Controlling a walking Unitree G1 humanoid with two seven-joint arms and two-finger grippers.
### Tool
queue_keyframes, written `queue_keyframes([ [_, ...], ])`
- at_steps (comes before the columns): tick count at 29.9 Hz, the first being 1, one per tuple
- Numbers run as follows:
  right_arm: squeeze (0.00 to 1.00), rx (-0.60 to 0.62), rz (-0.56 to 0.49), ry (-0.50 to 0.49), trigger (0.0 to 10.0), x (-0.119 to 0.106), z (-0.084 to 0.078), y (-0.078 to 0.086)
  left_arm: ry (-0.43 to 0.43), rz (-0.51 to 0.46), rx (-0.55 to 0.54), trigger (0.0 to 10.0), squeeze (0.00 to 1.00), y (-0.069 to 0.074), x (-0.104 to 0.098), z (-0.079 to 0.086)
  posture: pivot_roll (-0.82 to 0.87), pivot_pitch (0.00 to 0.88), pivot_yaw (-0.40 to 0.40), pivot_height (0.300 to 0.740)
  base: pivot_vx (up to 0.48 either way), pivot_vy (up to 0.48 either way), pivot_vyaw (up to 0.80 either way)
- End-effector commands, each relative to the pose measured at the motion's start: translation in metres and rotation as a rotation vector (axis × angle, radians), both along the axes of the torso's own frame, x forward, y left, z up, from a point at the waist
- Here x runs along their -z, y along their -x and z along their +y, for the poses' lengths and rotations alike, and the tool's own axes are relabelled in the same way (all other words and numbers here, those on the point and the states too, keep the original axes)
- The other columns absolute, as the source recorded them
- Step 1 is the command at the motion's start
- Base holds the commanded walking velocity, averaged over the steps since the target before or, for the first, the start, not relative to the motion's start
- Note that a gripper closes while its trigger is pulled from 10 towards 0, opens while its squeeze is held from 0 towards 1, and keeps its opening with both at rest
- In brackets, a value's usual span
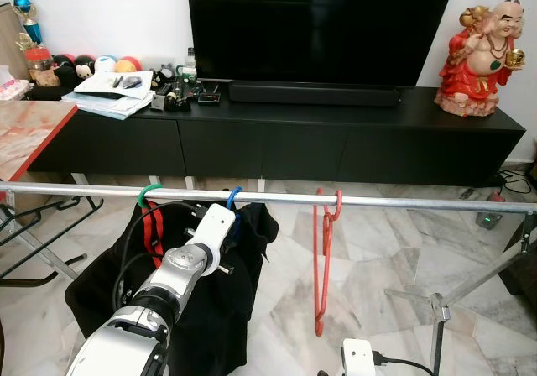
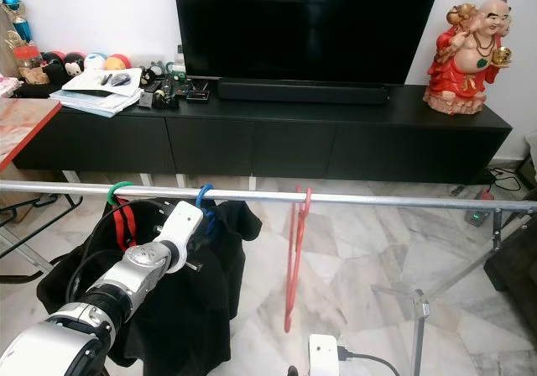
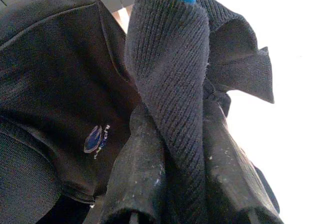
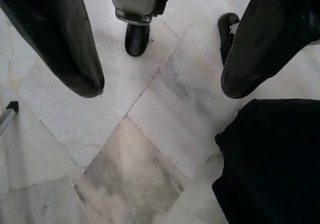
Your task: Hang hanger
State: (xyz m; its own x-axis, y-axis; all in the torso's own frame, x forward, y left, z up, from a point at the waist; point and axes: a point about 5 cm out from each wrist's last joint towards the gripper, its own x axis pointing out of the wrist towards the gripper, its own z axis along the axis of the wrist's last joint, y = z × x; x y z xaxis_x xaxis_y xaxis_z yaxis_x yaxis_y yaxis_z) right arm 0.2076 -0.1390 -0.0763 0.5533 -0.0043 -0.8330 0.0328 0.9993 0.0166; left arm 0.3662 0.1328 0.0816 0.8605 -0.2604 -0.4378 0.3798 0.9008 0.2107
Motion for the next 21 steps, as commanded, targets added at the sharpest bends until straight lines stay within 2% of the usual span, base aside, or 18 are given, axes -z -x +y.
queue_keyframes([
  [1, 0.00, 0.007, 0.001, 0.007, 10.0, -0.003, -0.003, -0.005, -0.021, 0.026, 0.015, 10.0, 0.05, 0.003, 0.006, -0.002, 0.00, 0.000, -0.032, 0.740, 0.000, 0.000, 0.00],
  [2, 0.00, 0.008, 0.000, 0.008, 10.0, -0.003, -0.004, -0.006, -0.016, 0.022, 0.014, 10.0, 0.41, 0.003, 0.006, -0.002, 0.00, 0.000, -0.032, 0.740, 0.000, 0.000, 0.00],
  [3, 0.00, 0.009, -0.002, 0.010, 10.0, -0.004, -0.006, -0.008, -0.008, 0.018, 0.014, 10.0, 0.86, 0.003, 0.005, -0.003, 0.00, 0.000, -0.031, 0.740, 0.000, 0.000, 0.00],
  [4, 0.00, 0.010, -0.003, 0.012, 10.0, -0.005, -0.008, -0.009, -0.002, 0.016, 0.014, 10.0, 0.86, 0.003, 0.005, -0.003, 0.00, 0.000, -0.031, 0.740, 0.000, 0.000, 0.00],
  [5, 0.00, 0.012, -0.004, 0.015, 10.0, -0.005, -0.012, -0.009, 0.009, 0.010, 0.012, 10.0, 1.00, 0.003, 0.005, -0.003, 0.00, 0.000, -0.031, 0.740, 0.000, 0.000, 0.00],
  [8, 0.00, 0.015, -0.003, 0.018, 10.0, -0.005, -0.015, -0.008, 0.024, -0.001, 0.011, 10.0, 1.00, 0.003, 0.004, -0.003, 0.00, 0.000, -0.030, 0.740, 0.000, 0.000, 0.00],
  [13, 0.00, 0.013, -0.004, 0.013, 10.0, -0.004, -0.009, -0.007, 0.063, -0.046, 0.008, 10.0, 1.00, 0.004, 0.001, 0.001, 0.00, 0.000, -0.028, 0.740, 0.000, 0.000, 0.00],
  [17, 0.00, 0.014, -0.010, 0.011, 10.0, -0.006, -0.009, -0.011, 0.056, -0.055, 0.015, 10.0, 1.00, 0.004, 0.000, 0.002, 0.00, 0.000, -0.026, 0.740, 0.000, 0.000, 0.00],
  [21, 0.00, 0.022, -0.018, 0.018, 10.0, -0.007, -0.022, -0.012, 0.091, -0.102, 0.020, 10.0, 1.00, 0.006, -0.008, 0.013, 0.01, 0.000, -0.026, 0.740, 0.000, 0.000, 0.00],
])
